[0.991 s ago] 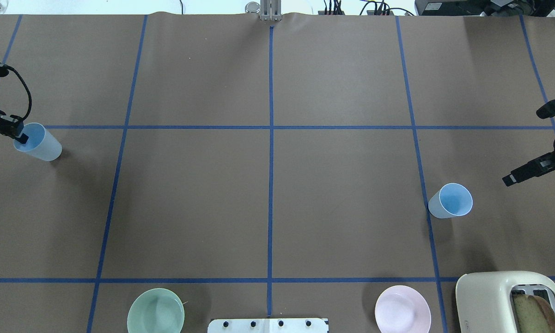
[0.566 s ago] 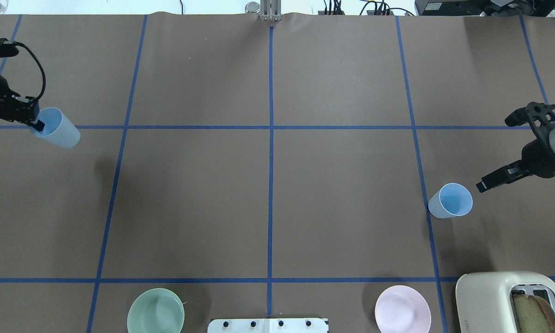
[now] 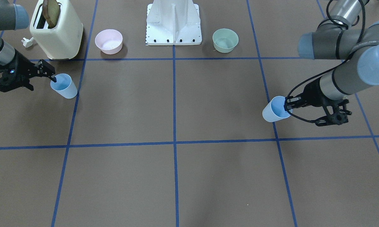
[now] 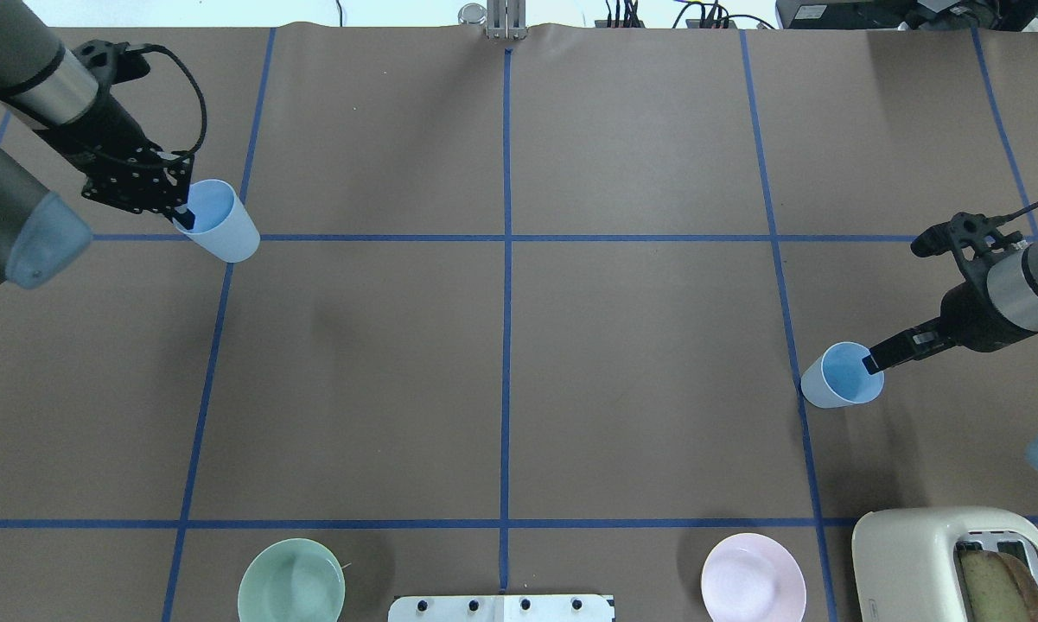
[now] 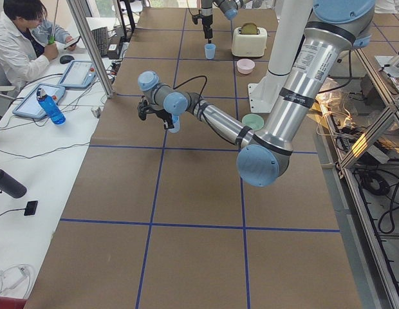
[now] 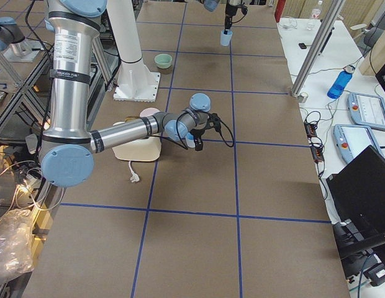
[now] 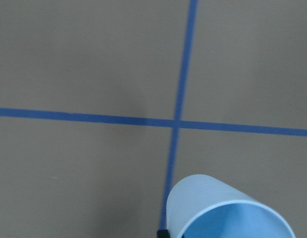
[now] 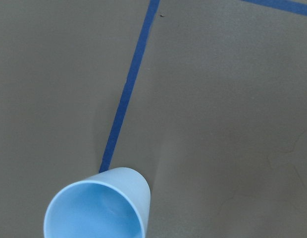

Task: Stack blue cups with both arms
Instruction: 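Grasp far blue cup with left gripper while right gripper grasps near cup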

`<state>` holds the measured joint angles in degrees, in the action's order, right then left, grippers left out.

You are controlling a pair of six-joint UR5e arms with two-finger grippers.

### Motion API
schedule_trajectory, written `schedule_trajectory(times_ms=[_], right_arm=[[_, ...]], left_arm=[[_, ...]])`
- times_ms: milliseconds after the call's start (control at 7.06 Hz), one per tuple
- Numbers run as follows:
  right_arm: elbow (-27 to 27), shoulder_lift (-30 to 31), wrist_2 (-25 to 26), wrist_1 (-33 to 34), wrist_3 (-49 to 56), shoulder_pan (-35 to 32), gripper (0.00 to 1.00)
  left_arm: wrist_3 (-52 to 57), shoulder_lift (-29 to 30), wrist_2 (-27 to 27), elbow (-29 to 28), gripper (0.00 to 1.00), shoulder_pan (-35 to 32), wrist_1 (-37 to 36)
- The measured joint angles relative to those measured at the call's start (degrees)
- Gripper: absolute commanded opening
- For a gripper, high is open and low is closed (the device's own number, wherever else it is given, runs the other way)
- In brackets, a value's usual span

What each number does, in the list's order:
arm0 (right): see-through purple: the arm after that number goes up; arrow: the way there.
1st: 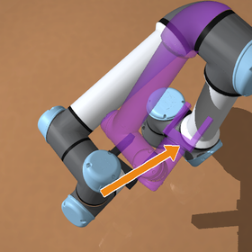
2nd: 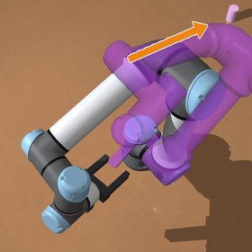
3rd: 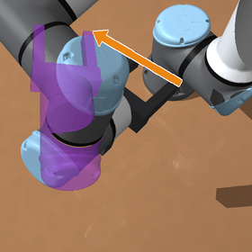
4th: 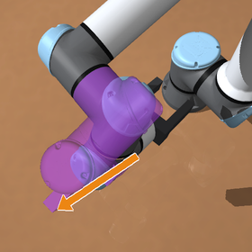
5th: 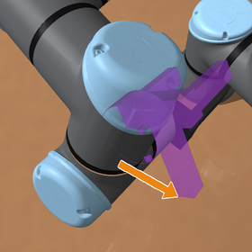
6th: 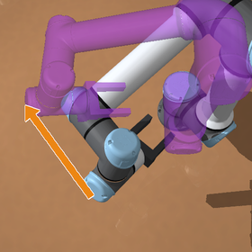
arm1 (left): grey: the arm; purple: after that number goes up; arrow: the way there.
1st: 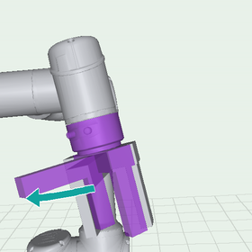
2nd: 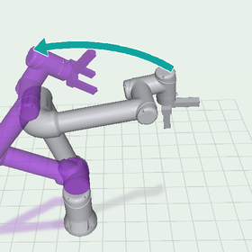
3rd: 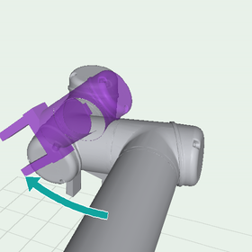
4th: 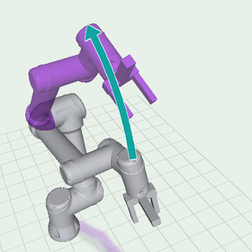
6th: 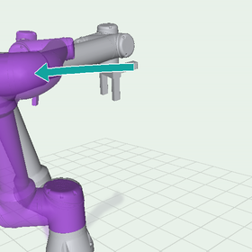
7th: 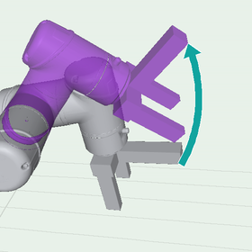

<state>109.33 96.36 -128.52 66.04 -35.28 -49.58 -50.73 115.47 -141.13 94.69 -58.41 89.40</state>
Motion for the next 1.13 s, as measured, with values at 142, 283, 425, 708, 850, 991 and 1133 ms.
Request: schedule_trajectory(times_ms=[142,283,425,708,850,991,1133], right_arm=[[-0.05,0.02,1.02,-0.24,-0.53,1.01,0.84],[-0.07,0.11,2.07,-0.28,-0.74,1.97,0.79],[-0.11,0.18,2.9,-0.29,-0.81,2.75,0.69],[-0.43,0.08,3.39,-0.29,-0.82,3.52,0.47],[-0.59,-0.09,3.43,-0.29,-0.8,3.64,0.27],[-0.68,-0.28,3.44,-0.28,-0.8,3.7,0.13],[-0.7,-0.48,3.41,-0.22,-0.78,3.72,0.0]], left_arm=[[-4.37,2.11,0.15,0.02,0.0,2.04,0.03],[-8.29,3.95,0.86,0.03,0.0,4.02,0.08],[-12.02,5.72,2.16,-0.06,0.0,6.16,0.12],[-18.03,8.98,4.21,-0.49,0.0,10.17,0.17],[-19.93,10.04,5.32,-0.59,0.0,11.65,0.19],[-20.77,10.51,5.88,-0.6,0.0,12.47,0.18],[-21.3,10.84,6.1,-0.59,0.0,12.9,0.17]])
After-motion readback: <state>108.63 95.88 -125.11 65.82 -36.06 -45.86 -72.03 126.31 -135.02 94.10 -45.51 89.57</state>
